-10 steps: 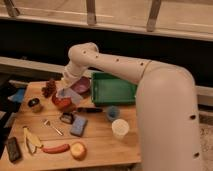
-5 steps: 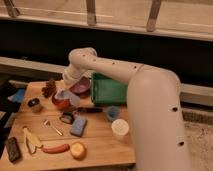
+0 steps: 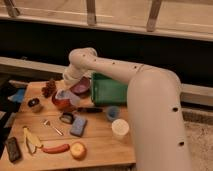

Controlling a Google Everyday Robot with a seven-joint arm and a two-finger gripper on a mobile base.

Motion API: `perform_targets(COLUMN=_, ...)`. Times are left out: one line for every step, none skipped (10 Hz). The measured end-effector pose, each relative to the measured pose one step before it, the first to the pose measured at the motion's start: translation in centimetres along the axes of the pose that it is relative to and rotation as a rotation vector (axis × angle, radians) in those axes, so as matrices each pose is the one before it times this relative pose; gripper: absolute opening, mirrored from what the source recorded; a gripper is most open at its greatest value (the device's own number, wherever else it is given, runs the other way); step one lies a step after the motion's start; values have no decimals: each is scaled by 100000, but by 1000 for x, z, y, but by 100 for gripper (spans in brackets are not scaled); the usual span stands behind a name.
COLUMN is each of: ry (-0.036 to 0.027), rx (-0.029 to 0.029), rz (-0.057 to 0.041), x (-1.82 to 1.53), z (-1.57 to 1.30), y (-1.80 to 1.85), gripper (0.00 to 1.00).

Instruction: Place towel in red bowl

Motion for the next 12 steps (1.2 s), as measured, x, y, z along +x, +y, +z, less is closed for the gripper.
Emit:
perform_targets(ry=43, rx=-38, rz=-64, x=-10, z=35, y=44, gripper=4)
perform_targets(ry=-2, rx=2, rz=-1, x=0, z=-4, y=1, gripper=4)
perform_targets(ry=0, rx=11, rz=32, x=13, z=-7, y=-19, gripper=5)
perform_targets(ry=-4, rx=7, rz=15, x=6, z=-5, y=-10, gripper=9)
perform_targets(ry=6, rx=-15, rz=-23, x=-7, z=7, y=18, gripper=10)
perform_targets(ry=-1, rx=19, rz=25, x=10, z=-4, y=-20, gripper=15)
perform_targets(ry=-9, rx=2, rz=-5, x=-3, z=-7, y=1, gripper=23)
perform_targets(ry=9, rx=-5, rz=9, x=6, z=5, y=-4, gripper=34)
perform_targets(ry=-29, rx=4, rz=-9, x=-13, z=-8, y=-4, gripper=46)
perform_targets(ry=-30, rx=-92, rz=-67, x=-45, z=-11, y=-8, gripper=55)
perform_targets(ry=337, rx=-518, rz=-784, x=-44, z=212, y=-39, gripper=66)
perform_targets(ry=306, rx=-991, rz=-1395, x=-580, z=692, y=485, gripper=76)
